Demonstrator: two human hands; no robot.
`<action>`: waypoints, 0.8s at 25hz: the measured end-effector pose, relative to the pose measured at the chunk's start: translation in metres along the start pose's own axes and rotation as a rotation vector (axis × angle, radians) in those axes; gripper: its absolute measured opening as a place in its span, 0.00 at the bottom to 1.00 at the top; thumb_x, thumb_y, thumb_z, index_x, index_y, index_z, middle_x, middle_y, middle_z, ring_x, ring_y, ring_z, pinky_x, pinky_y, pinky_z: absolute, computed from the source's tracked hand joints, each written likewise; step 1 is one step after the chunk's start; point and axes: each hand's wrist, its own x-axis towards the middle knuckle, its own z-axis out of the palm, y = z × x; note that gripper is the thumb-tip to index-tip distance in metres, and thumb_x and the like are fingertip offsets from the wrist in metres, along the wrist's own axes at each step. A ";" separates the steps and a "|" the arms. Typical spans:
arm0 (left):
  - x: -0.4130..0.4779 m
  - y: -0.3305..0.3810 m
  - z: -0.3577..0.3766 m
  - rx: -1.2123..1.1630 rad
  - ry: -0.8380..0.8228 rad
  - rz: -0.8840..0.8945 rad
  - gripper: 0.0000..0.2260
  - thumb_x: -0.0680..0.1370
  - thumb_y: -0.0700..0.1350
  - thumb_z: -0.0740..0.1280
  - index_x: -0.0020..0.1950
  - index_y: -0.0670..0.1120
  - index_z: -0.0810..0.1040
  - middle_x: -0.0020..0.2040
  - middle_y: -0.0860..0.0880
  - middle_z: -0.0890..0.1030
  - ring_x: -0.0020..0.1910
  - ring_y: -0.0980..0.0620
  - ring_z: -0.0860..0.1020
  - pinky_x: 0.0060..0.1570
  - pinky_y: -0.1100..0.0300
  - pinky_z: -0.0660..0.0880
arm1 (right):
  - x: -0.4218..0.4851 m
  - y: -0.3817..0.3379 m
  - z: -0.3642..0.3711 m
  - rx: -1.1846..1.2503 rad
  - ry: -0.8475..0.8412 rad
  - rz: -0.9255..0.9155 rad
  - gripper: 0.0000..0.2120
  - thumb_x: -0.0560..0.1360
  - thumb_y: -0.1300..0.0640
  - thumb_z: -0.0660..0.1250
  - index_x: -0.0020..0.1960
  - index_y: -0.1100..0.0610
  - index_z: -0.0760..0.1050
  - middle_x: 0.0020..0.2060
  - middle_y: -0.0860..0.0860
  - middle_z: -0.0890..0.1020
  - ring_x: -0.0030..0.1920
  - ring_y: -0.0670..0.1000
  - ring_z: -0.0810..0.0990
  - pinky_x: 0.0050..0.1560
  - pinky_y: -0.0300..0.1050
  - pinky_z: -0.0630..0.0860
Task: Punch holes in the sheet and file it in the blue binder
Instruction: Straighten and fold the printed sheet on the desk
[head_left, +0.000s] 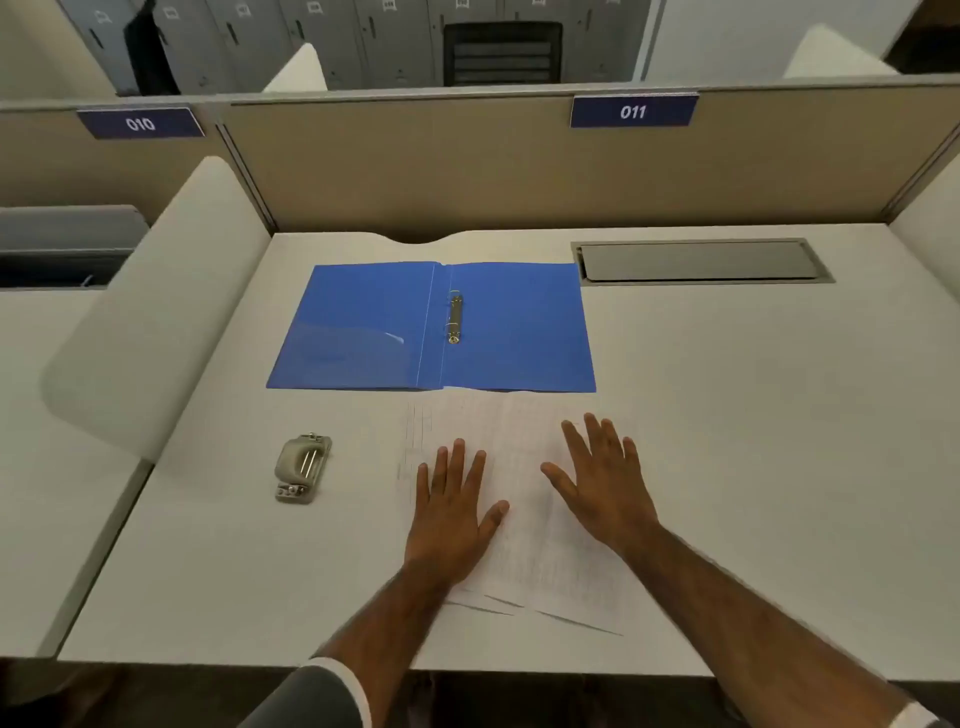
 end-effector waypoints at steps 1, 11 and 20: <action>-0.001 0.001 0.002 0.004 0.007 0.003 0.37 0.75 0.72 0.34 0.79 0.55 0.33 0.77 0.51 0.27 0.77 0.48 0.29 0.76 0.41 0.37 | -0.001 0.002 0.003 -0.008 -0.011 0.007 0.39 0.75 0.29 0.37 0.80 0.48 0.44 0.80 0.53 0.44 0.79 0.56 0.41 0.77 0.59 0.42; -0.001 -0.002 0.018 0.042 0.061 0.007 0.35 0.77 0.71 0.40 0.79 0.57 0.37 0.80 0.51 0.33 0.78 0.45 0.33 0.76 0.39 0.38 | 0.012 0.032 0.018 0.064 0.006 0.135 0.43 0.74 0.28 0.45 0.79 0.52 0.38 0.80 0.53 0.43 0.79 0.57 0.42 0.76 0.57 0.42; 0.001 -0.001 0.022 0.047 0.101 -0.009 0.35 0.78 0.70 0.44 0.80 0.56 0.41 0.81 0.50 0.37 0.79 0.44 0.37 0.75 0.39 0.40 | 0.013 0.025 0.022 0.472 0.061 0.172 0.42 0.73 0.28 0.55 0.79 0.46 0.46 0.79 0.48 0.55 0.78 0.54 0.54 0.75 0.56 0.54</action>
